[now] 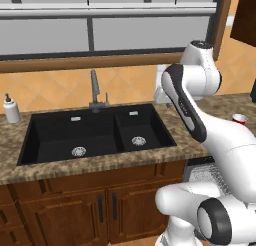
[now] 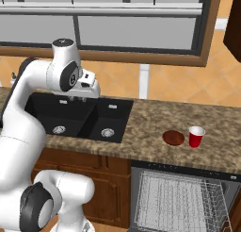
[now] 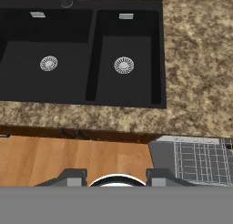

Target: Pick up the cup and bowl from the counter, place them in the dishwasher, and close the dishwasher door.

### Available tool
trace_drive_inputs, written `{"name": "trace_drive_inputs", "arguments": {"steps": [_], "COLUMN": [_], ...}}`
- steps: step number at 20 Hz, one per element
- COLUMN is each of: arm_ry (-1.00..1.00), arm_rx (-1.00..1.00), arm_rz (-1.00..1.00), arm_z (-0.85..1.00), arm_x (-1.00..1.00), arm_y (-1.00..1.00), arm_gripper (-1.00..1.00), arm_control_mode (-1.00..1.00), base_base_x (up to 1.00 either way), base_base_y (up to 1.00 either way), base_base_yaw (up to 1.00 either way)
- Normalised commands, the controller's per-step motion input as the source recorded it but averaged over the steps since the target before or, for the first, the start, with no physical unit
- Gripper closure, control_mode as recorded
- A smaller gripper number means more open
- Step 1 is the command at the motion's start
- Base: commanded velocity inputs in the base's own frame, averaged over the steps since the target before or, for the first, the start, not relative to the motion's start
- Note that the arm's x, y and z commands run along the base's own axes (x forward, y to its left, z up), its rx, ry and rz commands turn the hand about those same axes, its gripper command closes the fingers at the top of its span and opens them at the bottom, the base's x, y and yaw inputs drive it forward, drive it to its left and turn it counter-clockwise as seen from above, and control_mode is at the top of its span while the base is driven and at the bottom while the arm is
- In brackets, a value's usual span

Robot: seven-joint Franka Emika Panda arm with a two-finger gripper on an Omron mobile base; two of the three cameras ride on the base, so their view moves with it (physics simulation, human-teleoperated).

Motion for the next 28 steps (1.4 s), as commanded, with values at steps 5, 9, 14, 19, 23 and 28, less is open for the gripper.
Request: {"name": "trace_drive_inputs", "arguments": {"steps": [5,9,14,19,23,28], "arm_ry": [-0.08,-0.11,0.02,0.04,0.00,0.02], "arm_rx": [0.03,0.06,0.01,0.00,0.00,0.00], "arm_rz": [-0.11,-0.23,-0.29,-0.05,0.06,0.07], "arm_z": [-0.09,0.00,-0.08,-0.10,0.00,-0.12], "arm_x": [-0.30,-0.66,0.12,0.74,0.49,0.44], "arm_y": [-0.15,-0.21,-0.68,-0.95,-0.29,-0.35], "arm_gripper": [-1.00,-1.00,-1.00,-1.00,-1.00,-1.00], "arm_control_mode": [-1.00,-1.00,-1.00,-1.00,-1.00,-1.00], "base_base_x": [0.00,0.00,0.00,0.00,0.00,0.00], "base_base_y": [0.00,0.00,0.00,0.00,0.00,0.00], "base_base_yaw": [0.00,0.00,0.00,0.00,0.00,0.00]}}
